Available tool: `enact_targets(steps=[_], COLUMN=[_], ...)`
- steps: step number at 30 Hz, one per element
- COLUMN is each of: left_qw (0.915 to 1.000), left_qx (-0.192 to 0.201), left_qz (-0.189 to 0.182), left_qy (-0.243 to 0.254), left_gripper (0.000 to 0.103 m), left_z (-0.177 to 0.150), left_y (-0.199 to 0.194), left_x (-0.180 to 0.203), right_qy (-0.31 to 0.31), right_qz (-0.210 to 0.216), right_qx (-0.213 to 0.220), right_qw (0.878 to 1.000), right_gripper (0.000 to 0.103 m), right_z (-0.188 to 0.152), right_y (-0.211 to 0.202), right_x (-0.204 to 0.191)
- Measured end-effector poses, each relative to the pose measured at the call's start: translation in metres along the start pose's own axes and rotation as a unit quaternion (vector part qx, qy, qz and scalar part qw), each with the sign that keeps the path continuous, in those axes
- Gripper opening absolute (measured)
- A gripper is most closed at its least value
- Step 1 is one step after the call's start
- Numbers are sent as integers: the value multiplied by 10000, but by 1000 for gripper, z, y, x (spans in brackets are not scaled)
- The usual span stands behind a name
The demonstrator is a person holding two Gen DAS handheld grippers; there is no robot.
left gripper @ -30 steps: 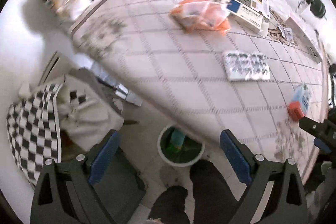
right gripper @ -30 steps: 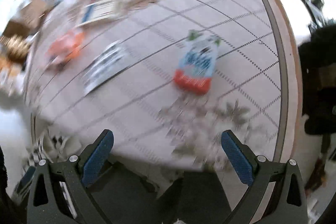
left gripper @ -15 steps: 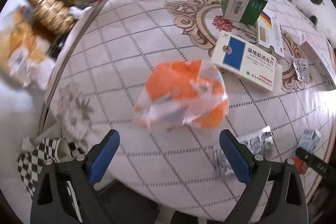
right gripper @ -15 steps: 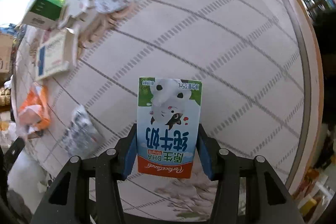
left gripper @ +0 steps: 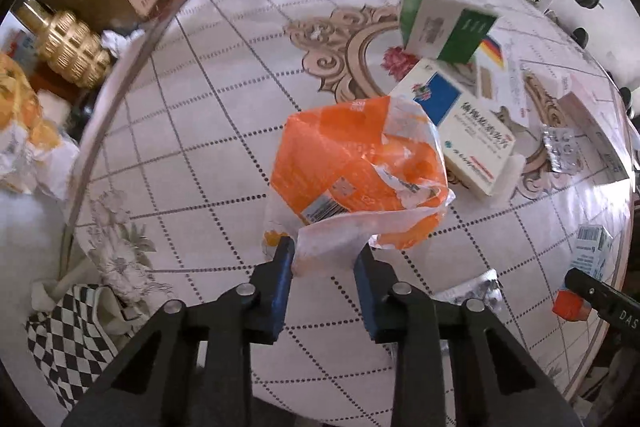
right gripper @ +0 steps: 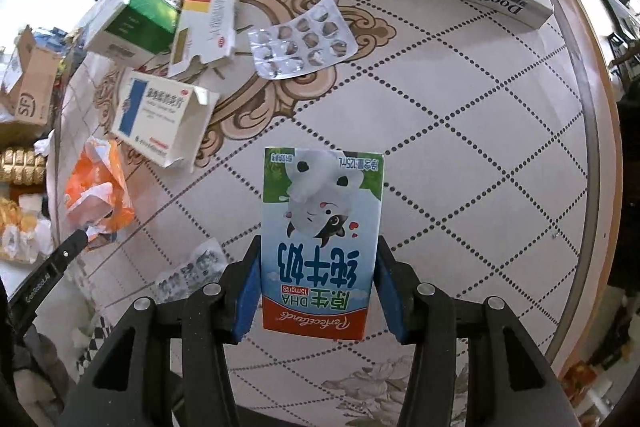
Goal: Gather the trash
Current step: 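Carry the orange bag and milk carton to the bin and release both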
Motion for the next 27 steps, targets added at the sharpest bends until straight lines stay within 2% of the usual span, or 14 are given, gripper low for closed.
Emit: enact_targets(steps=[6,9,12,15,17,21,23,27], left_qw=[9983,9970,9962,9959,9962,9977,9987,9959], left_qx=[480,660,773,813,788,496,144,-661], left_qz=[344,373,276,98,-43,-288,-387,-542], left_qy=[-22,-146,-306,-387,-363,-362,-305,-299], left_gripper=[25,25,24,24,25,24,24,24], left_z=[-32,-57,-96,-132,-167,-232,-275,-334], left_y=[-47,-68,-86,-98,-104,-94,-71,-7], left_x=[-20,-37,-54,-64,-70,-76,-78,-71], right_qy=[-455,-725,-911,-1042,-1113,-1224,-1112,-842], right_qz=[160,169,220,291,330,266,228,132], right_qx=[227,376,445,453,386,53,-310,-926], right_qw=[9986,9965,9946,9931,9925,9921,9931,9921], right_gripper=[53,53,53,53,53,53,53,53], right_z=[-27,-47,-78,-125,-166,-247,-295,-357], right_y=[-25,-37,-48,-58,-60,-49,-29,17], right_x=[-17,-25,-33,-40,-44,-40,-29,-4])
Point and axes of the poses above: each gripper's, at about its wrist camera, not at the fingertips, and y roughly the way its jaws point, x to its right, z to its top, the point moved 7 cm from there along y, roughly the way its jaws point, and after that the axes turned 13 degrees about z, right-handed, at the moved point
